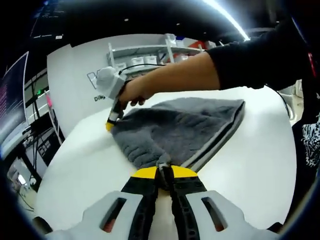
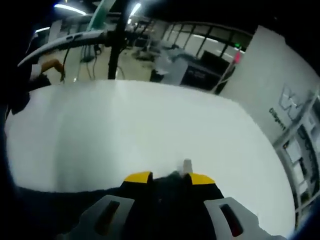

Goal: Open the folded towel by lifting each exposed corner and separating the folded layers until the towel lies flat within the target outline without major curled edges

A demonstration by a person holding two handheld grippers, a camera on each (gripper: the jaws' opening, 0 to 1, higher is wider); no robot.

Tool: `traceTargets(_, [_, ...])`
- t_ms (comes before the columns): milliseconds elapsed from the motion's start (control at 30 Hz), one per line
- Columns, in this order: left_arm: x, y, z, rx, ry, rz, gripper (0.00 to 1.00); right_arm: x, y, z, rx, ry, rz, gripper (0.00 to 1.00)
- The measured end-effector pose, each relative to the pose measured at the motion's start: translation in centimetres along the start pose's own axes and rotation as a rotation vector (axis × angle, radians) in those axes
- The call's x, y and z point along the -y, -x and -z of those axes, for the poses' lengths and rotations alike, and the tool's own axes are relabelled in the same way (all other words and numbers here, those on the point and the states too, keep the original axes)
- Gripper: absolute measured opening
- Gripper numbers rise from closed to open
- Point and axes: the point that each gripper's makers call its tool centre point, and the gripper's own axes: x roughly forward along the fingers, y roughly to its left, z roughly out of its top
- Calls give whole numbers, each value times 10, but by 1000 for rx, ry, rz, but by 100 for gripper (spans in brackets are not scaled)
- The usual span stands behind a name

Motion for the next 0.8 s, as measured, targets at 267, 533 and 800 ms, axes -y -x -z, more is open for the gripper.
traceTargets(267, [-9,2,-13,80,51,-40,72,-4,9,-25,156,-36,-73,80])
traceTargets(533, [-27,5,-32,140,36,-131,100,3,36,-50,310,-42,-56,100])
traceTargets(800, [-35,8,-50,195,103,-126,100,24,68,-52,406,-162,-26,100])
